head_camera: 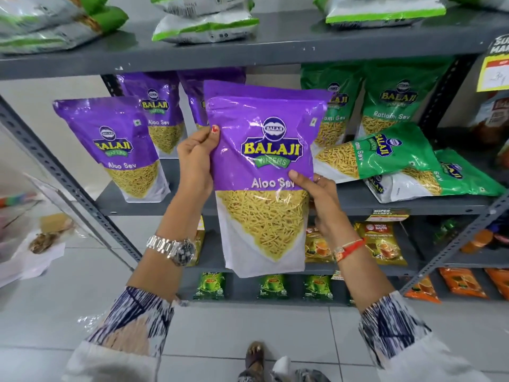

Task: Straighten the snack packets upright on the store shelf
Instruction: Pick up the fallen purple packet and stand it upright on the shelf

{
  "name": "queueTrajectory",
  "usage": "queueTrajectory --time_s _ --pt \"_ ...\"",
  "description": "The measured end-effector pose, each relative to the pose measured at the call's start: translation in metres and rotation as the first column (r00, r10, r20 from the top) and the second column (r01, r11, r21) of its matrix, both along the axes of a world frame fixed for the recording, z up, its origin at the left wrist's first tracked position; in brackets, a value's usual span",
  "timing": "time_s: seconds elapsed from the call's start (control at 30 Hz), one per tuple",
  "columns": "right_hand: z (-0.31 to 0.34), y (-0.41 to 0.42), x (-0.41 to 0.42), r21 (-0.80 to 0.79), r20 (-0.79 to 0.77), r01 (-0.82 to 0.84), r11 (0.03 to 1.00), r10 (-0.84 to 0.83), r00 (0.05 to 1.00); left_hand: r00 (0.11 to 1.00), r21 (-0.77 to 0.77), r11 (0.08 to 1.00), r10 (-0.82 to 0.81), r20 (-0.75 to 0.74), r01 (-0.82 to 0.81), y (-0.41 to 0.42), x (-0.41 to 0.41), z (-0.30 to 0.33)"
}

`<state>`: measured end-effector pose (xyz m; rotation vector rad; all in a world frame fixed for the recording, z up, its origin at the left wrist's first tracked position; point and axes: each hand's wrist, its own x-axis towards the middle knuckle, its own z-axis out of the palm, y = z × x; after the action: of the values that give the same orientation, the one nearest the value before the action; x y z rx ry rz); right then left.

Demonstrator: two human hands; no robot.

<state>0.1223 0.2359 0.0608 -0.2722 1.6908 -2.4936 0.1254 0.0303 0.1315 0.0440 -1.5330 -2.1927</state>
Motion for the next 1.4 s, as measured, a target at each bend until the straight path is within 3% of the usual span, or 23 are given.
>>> queueTrajectory --time_s 0.2,0.37,0.57,0.7,0.97,1.4 --pt "-0.001 -0.017 0.000 -0.095 0.105 0.020 0.995 -0.010 0.994 0.987 -0.001 0.992 -0.129 0.095 0.130 -0.017 0.007 -0.011" --pt "-0.008 -0.030 -0.013 -0.097 0.090 0.115 0.989 -0.106 0.990 0.957 -0.257 0.955 -0.076 0.279 0.150 -0.034 0.023 -0.076" --pt "-0.029 -0.068 -0.038 0.040 0.021 0.152 0.988 -0.153 0.988 0.907 -0.352 0.873 -0.201 0.369 0.336 -0.068 0.014 -0.129" --pt "-0.041 -0.102 -0.056 0.133 -0.016 0.174 0.976 -0.173 0.985 0.928 -0.385 0.881 -0.136 0.345 0.273 -0.094 -0.006 -0.134" --pt "-0.041 -0.163 -0.102 0.057 -0.102 0.059 0.997 -0.052 0.993 0.961 -0.423 0.898 -0.003 0.277 0.124 -0.152 -0.060 -0.142" --pt "-0.052 -0.200 -0.131 0.062 -0.101 0.026 0.998 -0.019 0.995 0.970 -0.336 0.941 0.033 0.241 0.051 -0.177 -0.088 -0.171"
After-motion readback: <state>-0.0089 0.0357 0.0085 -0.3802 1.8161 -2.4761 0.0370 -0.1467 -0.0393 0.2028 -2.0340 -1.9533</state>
